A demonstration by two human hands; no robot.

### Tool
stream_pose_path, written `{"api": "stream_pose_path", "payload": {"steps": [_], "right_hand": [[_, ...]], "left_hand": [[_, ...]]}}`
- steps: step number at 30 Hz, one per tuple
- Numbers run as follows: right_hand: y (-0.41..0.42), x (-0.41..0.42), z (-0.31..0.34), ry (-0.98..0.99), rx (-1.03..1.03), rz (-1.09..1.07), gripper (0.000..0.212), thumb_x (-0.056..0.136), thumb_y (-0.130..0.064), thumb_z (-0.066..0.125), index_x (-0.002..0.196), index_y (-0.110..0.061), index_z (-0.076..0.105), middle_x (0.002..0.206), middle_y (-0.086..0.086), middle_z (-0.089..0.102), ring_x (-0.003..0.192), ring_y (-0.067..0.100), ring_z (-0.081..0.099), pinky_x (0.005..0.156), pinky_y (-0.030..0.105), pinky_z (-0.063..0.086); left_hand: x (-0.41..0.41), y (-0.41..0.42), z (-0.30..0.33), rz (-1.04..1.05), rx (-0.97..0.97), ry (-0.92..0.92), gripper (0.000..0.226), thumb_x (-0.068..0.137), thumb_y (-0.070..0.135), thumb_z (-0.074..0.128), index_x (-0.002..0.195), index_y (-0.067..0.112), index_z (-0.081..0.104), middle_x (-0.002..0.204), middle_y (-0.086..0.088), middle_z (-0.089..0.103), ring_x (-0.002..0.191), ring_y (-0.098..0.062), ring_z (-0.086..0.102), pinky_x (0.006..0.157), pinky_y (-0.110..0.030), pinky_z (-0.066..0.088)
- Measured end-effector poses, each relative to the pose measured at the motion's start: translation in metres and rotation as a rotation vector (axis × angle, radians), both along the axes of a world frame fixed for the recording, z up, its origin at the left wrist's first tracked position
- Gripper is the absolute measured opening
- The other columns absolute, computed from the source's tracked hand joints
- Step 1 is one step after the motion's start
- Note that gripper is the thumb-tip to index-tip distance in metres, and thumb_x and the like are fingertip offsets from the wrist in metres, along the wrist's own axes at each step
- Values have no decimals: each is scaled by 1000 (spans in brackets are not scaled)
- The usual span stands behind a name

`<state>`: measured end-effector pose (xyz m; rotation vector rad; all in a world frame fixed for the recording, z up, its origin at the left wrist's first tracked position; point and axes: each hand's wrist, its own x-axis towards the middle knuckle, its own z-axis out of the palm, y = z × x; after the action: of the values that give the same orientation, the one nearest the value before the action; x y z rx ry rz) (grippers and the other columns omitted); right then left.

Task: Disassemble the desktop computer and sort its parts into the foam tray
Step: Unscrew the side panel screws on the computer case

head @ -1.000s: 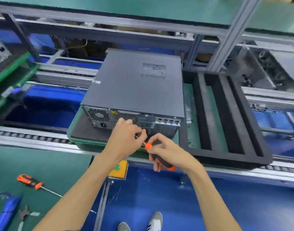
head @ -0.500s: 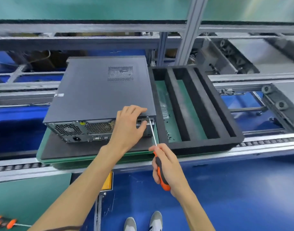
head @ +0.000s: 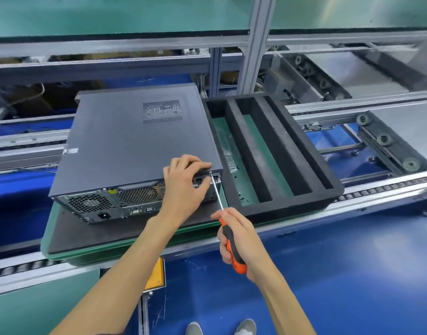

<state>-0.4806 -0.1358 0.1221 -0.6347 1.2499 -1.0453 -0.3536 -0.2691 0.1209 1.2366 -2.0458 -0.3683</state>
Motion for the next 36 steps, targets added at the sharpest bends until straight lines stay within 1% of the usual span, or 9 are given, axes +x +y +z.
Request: {"api": "stream_pose_path", "payload": {"steps": [5, 8, 11, 15, 19, 23, 25, 32, 36], "right_hand": [[-2, 2, 8, -614, 119, -80, 23, 98, -30, 58, 100, -9, 68, 63, 1, 37, 35, 9, 28, 32, 20, 26], [-4, 3, 12, -508, 128, -70, 24, 99, -31, 57, 103, -8, 64, 63, 1, 37, 36, 10, 27, 33, 20, 25], [-5, 0, 16, -378, 129, -49, 24, 101, -31, 55, 104, -8, 63, 62, 2, 39, 38, 11, 27, 35, 21, 25], [-4, -5, 20, -349, 125, -35, 21, 97, -28, 58, 102, -8, 64, 63, 3, 38, 39, 11, 27, 35, 21, 26], [-5, 4, 22, -67, 104, -25, 20, 102, -25, 50, 99, -10, 63, 60, 2, 41, 41, 15, 30, 39, 23, 28], [-4, 18, 10, 665, -22, 17, 27, 105, -35, 42, 83, -20, 47, 51, -7, 39, 40, 16, 34, 42, 27, 32], [-3, 22, 4, 786, -47, 21, 27, 105, -37, 41, 85, -19, 47, 55, -4, 43, 42, 16, 35, 44, 29, 32], [-3, 11, 16, -179, 90, -87, 27, 103, -20, 45, 121, -10, 63, 63, 5, 50, 49, 16, 44, 41, 26, 37], [9, 6, 19, -48, -19, -125, 28, 102, -17, 58, 130, -22, 61, 75, 8, 57, 59, 18, 53, 43, 28, 44]], "left_hand": [[2, 2, 2, -12, 8, -29, 27, 86, 24, 72, 113, 29, 69, 109, 14, 53, 107, -10, 43, 89, -30, 26], [4, 2, 3, -42, -13, -87, 30, 86, 19, 70, 114, 27, 67, 114, 12, 55, 113, -13, 47, 95, -32, 29], [6, 2, 2, -119, 30, -73, 37, 87, 9, 64, 122, 23, 64, 140, 9, 53, 139, -9, 39, 119, -37, 23], [7, 5, 4, -155, 64, -56, 48, 87, 3, 58, 131, 21, 59, 148, 6, 51, 144, -4, 32, 123, -33, 16], [6, 7, 6, -147, 61, -49, 49, 84, 3, 58, 129, 21, 61, 149, 4, 49, 144, -5, 33, 123, -29, 14], [6, 8, 6, -148, 58, -57, 50, 84, 5, 59, 130, 23, 60, 151, 5, 47, 144, -4, 32, 123, -28, 11], [8, 7, 5, -156, 52, -62, 51, 84, 5, 59, 132, 24, 59, 151, 6, 46, 145, -4, 31, 123, -27, 10], [12, 3, 2, -184, 47, -58, 56, 82, 1, 56, 133, 23, 57, 151, 7, 46, 146, -3, 28, 123, -26, 9], [11, 3, 0, -183, 44, -51, 55, 82, 1, 57, 133, 22, 59, 152, 5, 46, 146, -4, 29, 123, -27, 11]]}}
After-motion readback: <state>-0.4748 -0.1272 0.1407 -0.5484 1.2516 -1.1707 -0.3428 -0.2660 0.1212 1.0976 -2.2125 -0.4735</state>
